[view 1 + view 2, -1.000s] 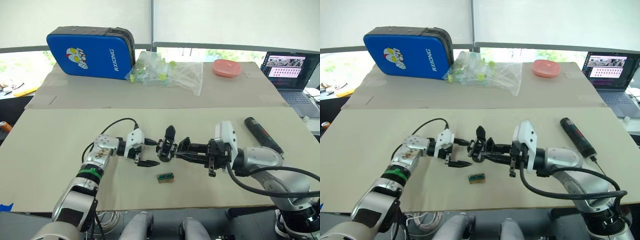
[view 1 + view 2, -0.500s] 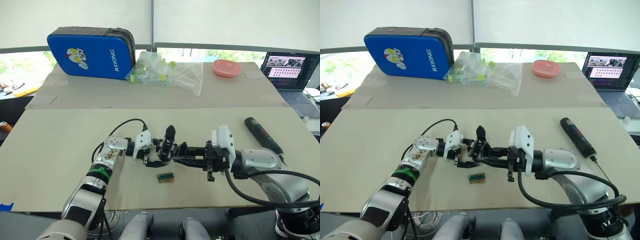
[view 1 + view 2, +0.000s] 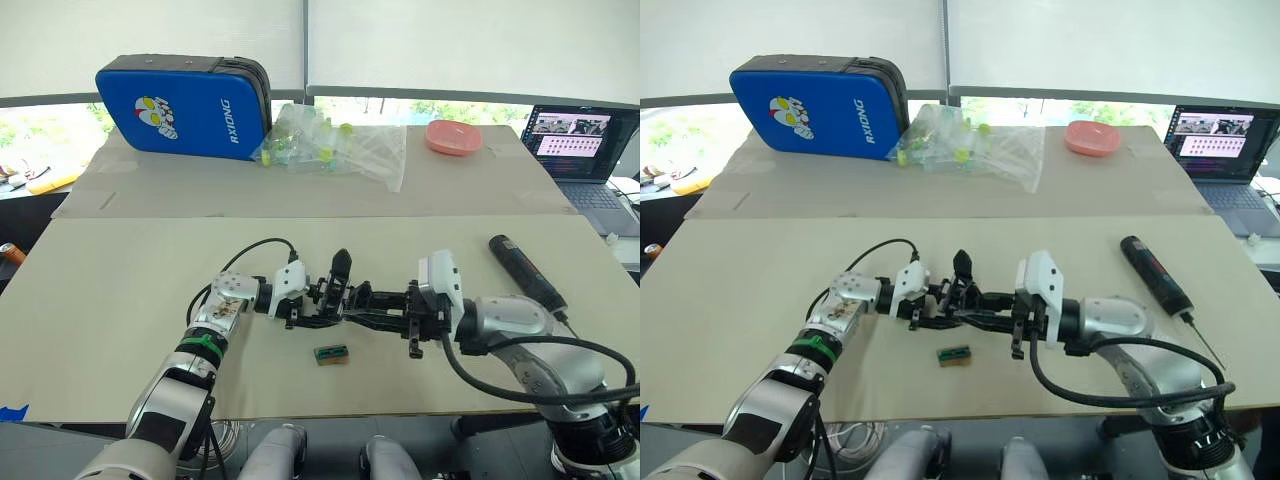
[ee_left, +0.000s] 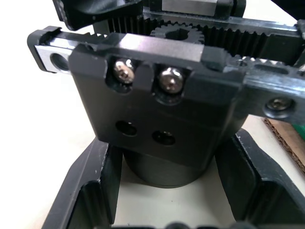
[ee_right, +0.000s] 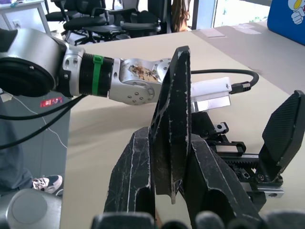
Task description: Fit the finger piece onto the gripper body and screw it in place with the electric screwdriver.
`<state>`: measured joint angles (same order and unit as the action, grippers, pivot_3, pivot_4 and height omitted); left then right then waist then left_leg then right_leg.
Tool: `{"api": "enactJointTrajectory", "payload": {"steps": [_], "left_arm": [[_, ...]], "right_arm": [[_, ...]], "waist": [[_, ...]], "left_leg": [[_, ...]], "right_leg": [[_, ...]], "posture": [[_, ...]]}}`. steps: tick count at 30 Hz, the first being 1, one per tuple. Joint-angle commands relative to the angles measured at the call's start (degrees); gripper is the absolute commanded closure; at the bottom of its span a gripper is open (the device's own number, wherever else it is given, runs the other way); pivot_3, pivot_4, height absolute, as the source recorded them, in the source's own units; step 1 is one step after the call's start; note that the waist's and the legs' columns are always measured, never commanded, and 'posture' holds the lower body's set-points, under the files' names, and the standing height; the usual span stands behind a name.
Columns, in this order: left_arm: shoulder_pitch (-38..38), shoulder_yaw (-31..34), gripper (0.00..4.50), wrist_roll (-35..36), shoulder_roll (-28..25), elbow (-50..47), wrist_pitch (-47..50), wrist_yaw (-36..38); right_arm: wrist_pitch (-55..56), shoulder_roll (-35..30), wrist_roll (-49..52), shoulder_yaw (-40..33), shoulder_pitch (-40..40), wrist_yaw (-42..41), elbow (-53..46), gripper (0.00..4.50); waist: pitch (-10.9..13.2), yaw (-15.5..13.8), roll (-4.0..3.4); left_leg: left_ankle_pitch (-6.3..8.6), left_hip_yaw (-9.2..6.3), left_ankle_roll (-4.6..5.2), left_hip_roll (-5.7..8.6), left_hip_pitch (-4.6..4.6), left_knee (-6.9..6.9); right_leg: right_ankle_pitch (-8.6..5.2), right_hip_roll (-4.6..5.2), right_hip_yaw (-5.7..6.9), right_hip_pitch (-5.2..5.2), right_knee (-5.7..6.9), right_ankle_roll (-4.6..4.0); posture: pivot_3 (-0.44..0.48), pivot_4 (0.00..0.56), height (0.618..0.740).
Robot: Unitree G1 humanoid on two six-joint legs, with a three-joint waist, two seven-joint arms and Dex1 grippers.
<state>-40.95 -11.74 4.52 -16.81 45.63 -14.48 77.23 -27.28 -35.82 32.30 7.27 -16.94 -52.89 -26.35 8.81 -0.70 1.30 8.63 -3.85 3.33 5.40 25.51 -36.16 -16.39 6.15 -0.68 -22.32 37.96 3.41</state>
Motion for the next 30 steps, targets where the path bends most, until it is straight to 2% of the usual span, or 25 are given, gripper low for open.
{"api": "enactJointTrajectory", "payload": {"steps": [1,10,30], "left_arm": [[0.1,-1.2,2.19,-0.9,0.1,-1.2,0.3,0.3],[0.1,-1.9,2.19,-0.8,-0.2,-1.9,1.9,1.4],[0.7,-2.4,2.19,-1.7,-0.7,-1.8,1.9,0.1]], "right_arm": [[3.8,2.5,-2.3,0.8,-3.2,-0.3,2.7,4.08],[7.1,6.7,-8.3,4.0,-6.9,-0.8,10.7,4.08],[5.7,10.2,-13.6,7.6,-6.1,1.5,12.7,4.08]], "waist": [[0.0,0.0,0.0],[0.0,0.0,0.0],[0.0,0.0,-0.02]], "left_leg": [[0.0,0.0,0.0,0.0,0.0,0.0],[0.0,0.0,0.0,0.03,-0.01,-0.03],[0.0,0.0,-0.01,0.03,-0.03,-0.02]], "right_leg": [[0.0,0.0,0.0,0.0,0.01,0.0],[0.0,-0.04,0.01,-0.08,0.05,0.01],[0.0,-0.07,-0.03,-0.16,0.1,0.01]], "posture": [[0.0,0.15,0.74],[0.0,0.15,0.74],[0.0,0.15,0.74]]}}
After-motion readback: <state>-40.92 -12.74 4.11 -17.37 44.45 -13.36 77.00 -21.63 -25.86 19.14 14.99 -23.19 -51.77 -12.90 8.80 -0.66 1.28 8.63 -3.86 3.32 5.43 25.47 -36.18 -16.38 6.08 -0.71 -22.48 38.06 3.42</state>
